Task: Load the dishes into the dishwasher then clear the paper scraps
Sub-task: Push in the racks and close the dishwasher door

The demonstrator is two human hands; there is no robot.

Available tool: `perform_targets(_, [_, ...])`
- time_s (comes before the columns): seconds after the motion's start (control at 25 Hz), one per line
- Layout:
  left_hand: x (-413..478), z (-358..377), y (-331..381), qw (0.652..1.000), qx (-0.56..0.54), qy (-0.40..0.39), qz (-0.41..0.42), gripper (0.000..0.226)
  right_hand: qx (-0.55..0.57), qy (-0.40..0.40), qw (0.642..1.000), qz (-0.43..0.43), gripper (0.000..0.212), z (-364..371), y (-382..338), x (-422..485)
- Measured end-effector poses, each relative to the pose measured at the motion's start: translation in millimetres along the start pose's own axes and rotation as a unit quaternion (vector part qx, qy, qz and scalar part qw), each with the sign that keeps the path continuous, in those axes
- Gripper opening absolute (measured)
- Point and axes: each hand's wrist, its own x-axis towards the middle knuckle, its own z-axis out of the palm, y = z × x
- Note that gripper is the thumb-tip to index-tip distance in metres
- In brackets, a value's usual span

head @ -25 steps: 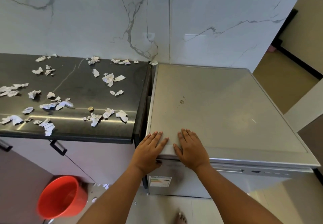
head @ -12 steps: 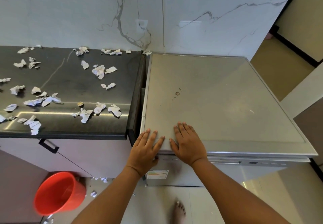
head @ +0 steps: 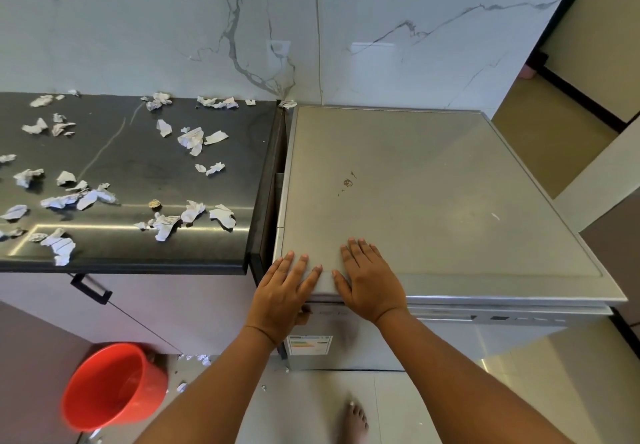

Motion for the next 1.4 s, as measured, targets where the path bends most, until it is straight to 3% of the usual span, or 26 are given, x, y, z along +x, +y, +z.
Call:
perform_targets(0.16, [-0.5,-12.1,2.6,0.999,-0.033,-0.013,-0.019,0.103,0.134,-0.029,0.991,-0.004,0.048,-7.8,3.1,2.7])
perform_targets(0.24, [-1.1,-18.3,2.9,0.998,-0.044,-0.031,-0.022,0.106,0.268,-0.073,0.959,0.057,0.040,-19.6,6.2,5.8])
perform_targets(0.36, [-4.7,-23.4,1.3,0.995,-0.067,-0.066,-0.029,0.108,0.497,-0.077,0.835,0.223,0.025,-36.0,13.2,10.7])
perform_targets(0.44, [-6.1,-26.4,3.4,0.993,-0.084,-0.060,-0.051,0.091,0.604,-0.051,0.743,0.286,0.029,-42.7,14.3,9.1])
perform_targets(0.52, [-4.4,-29.0,4.0,0.988,-0.122,-0.051,-0.082,0.079,0.640,-0.052,0.703,0.304,0.036,-49.9,11.2,6.0])
perform_targets(0.68, [1.9,-42.7,8.7,0.959,-0.229,-0.088,-0.138,0.102,0.653,-0.072,0.691,0.303,0.045,-59.7,7.0,-2.6])
perform_targets(0.8, [8.4,-62.2,13.7,0.916,-0.337,-0.099,-0.194,0.070,0.646,-0.099,0.695,0.301,0.047,-63.8,4.3,-9.0])
perform_targets(0.84, [13.8,-66.8,15.6,0.884,-0.407,-0.102,-0.207,0.057,0.646,-0.104,0.694,0.302,0.047,-63.9,4.5,-10.0])
perform_targets(0.96, [37.7,-81.5,29.1,0.713,-0.651,-0.117,-0.233,0.045,0.651,-0.108,0.686,0.307,0.050,-60.7,7.8,-7.2])
perform_targets(1.0, [44.9,-84.1,34.8,0.679,-0.683,-0.125,-0.240,0.043,0.641,-0.104,0.690,0.318,0.056,-59.5,9.6,-5.2])
perform_targets(1.12, [56.3,-79.9,46.7,0.647,-0.708,-0.109,-0.261,0.038,0.603,-0.094,0.713,0.346,0.067,-53.0,15.6,-1.3])
perform_targets(1.28, [60.2,-64.6,42.4,0.636,-0.713,-0.082,-0.282,0.034,0.597,-0.104,0.705,0.369,0.064,-50.2,16.7,2.0])
perform_targets(1.4, [63.7,-57.8,39.8,0.644,-0.700,-0.077,-0.299,0.037,0.581,-0.100,0.712,0.380,0.040,-58.7,13.2,4.4])
